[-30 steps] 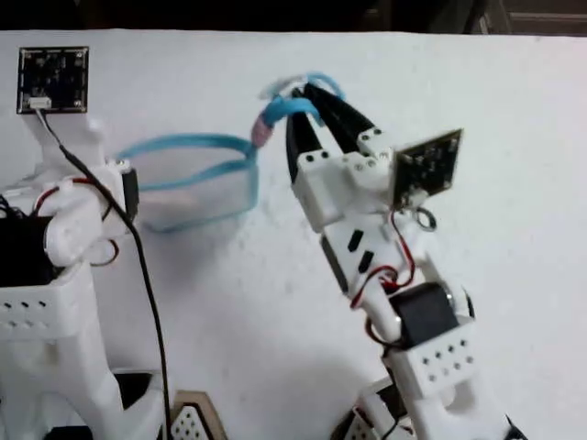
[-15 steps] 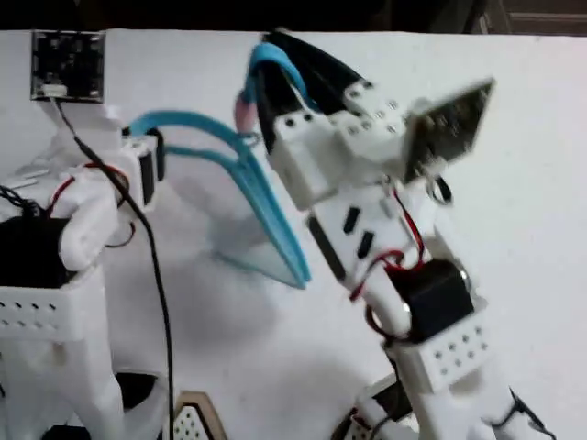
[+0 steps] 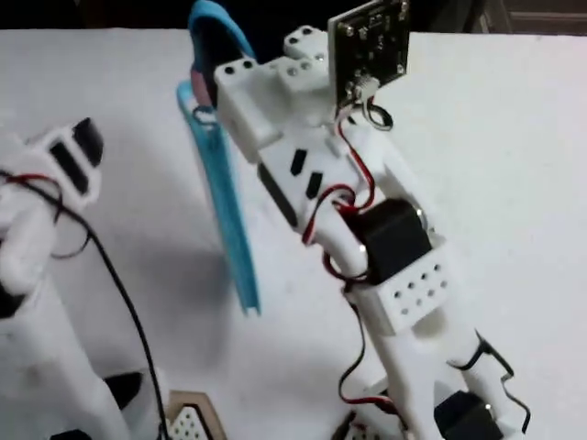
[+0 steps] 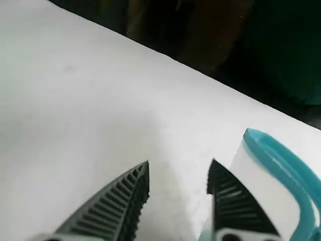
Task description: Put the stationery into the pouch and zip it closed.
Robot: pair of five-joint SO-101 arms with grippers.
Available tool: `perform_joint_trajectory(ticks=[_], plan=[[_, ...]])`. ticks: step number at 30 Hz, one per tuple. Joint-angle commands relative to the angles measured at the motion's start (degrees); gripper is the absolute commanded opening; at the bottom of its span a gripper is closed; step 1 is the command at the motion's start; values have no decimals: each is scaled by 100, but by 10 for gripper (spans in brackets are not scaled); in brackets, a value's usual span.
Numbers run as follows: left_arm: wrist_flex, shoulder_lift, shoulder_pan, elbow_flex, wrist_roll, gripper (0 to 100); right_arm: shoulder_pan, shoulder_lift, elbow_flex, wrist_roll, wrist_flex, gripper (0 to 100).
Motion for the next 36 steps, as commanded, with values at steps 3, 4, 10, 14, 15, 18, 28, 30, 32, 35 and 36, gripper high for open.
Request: perform_joint_trajectory(ticks=[3, 4, 10, 14, 15, 18, 28, 30, 32, 35, 36], plan=[[897, -259, -163, -985, -105, 238, -57, -13, -387, -9, -13, 16], [879, -426, -163, -993, -149, 241, -57, -13, -387, -9, -13, 16], [826, -1965, 1516, 44, -519, 242, -57, -4, -378, -9, -13, 16], [193, -2659, 2448, 1530, -536, 255, -57, 4, -378, -9, -13, 16], [26, -2712, 2545, 1846, -519, 263, -57, 4, -369, -9, -13, 16], [-431, -2642, 2800, 2497, -466, 272, -57, 4, -369, -9, -13, 16], [-949, -1367, 2879, 2347, 571, 273, -66, 233, -404, 0, -48, 16], [-949, -1033, 2879, 2251, 712, 273, -66, 233, -404, 0, -48, 16], [-949, -725, 2897, 2154, 765, 272, -57, 233, -404, 0, -48, 16], [-967, -356, 2844, 2040, 765, 271, -40, 207, -404, 0, -40, 16], [-958, -268, 2782, 2048, 747, 270, -40, 198, -404, 0, -31, 16]])
